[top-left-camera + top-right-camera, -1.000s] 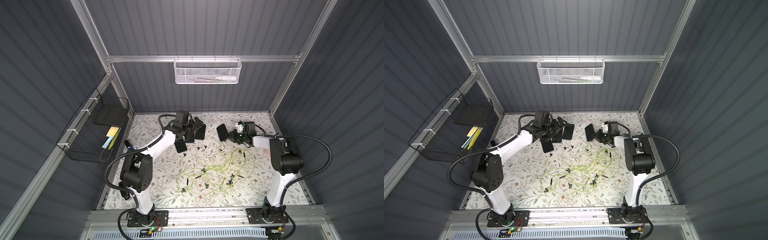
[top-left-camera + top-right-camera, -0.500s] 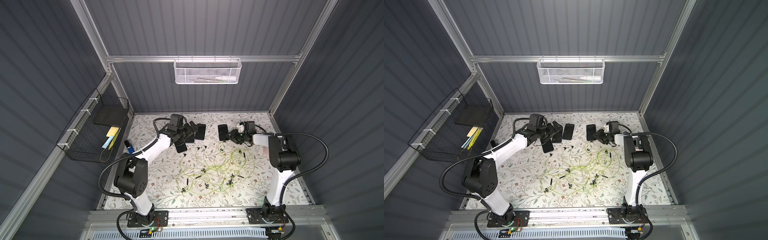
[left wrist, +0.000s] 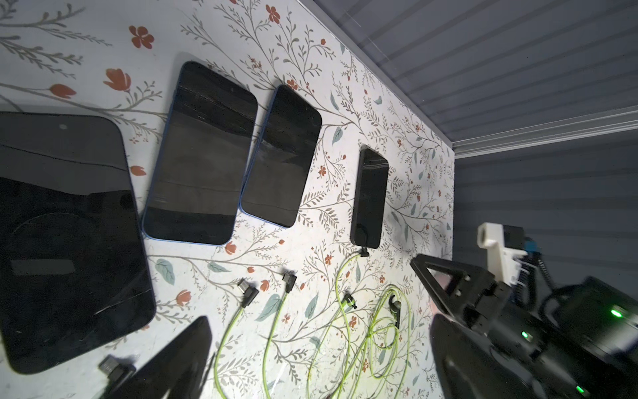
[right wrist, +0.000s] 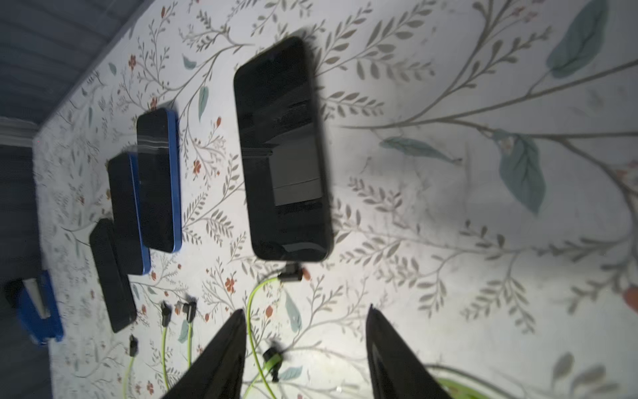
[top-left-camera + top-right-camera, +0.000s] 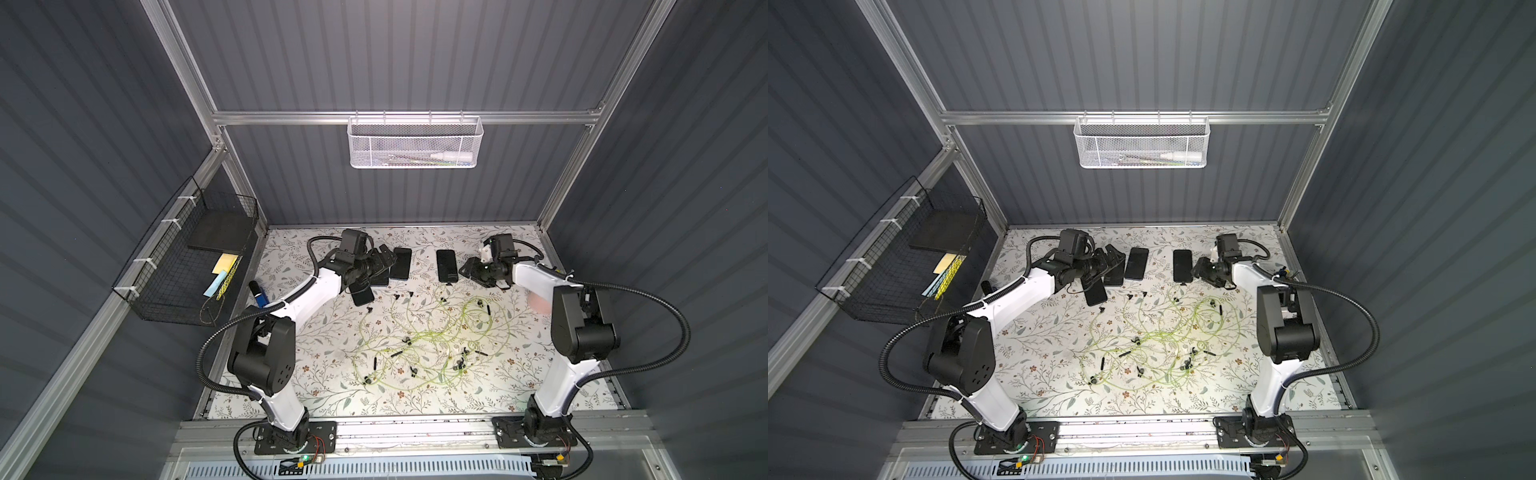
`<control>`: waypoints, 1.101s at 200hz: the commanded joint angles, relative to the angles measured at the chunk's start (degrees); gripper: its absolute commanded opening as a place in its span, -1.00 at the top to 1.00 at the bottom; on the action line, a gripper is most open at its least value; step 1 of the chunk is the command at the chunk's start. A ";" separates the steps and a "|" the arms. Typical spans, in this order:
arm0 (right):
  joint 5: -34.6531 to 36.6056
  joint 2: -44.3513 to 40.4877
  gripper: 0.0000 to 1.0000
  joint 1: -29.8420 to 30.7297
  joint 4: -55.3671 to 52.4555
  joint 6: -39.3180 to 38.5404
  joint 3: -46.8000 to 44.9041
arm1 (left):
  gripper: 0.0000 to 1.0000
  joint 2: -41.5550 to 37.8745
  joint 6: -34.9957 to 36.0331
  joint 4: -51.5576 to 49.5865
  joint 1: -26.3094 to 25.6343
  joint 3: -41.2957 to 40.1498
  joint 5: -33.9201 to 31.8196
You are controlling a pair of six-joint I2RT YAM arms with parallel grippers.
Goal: Plug wired earphones into phones
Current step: Place the phone at the center of the board, then pick up the wired earphone from the center of the board.
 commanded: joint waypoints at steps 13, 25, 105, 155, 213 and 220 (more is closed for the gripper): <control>11.98 1.99 -0.02 14.61 -13.12 -0.47 7.30 | -0.88 -1.74 5.05 -5.24 1.94 -0.11 -2.45; 13.67 4.55 0.05 18.58 -13.89 1.50 10.16 | -0.84 -2.80 4.89 -4.86 3.30 -1.44 -1.30; 22.43 19.73 0.25 28.26 -25.53 6.62 25.72 | -0.68 -8.41 6.61 -5.31 7.33 -7.14 0.43; 22.13 24.43 0.30 29.29 -27.72 6.48 28.20 | -0.68 -7.32 6.45 -4.01 7.35 -7.44 2.04; 20.71 23.72 0.13 29.49 -24.11 7.46 26.04 | -0.68 -7.53 6.02 -3.43 7.35 -7.66 2.59; 20.38 24.17 0.12 29.61 -24.29 7.38 26.57 | -0.68 -7.45 5.89 -3.28 7.35 -7.76 2.67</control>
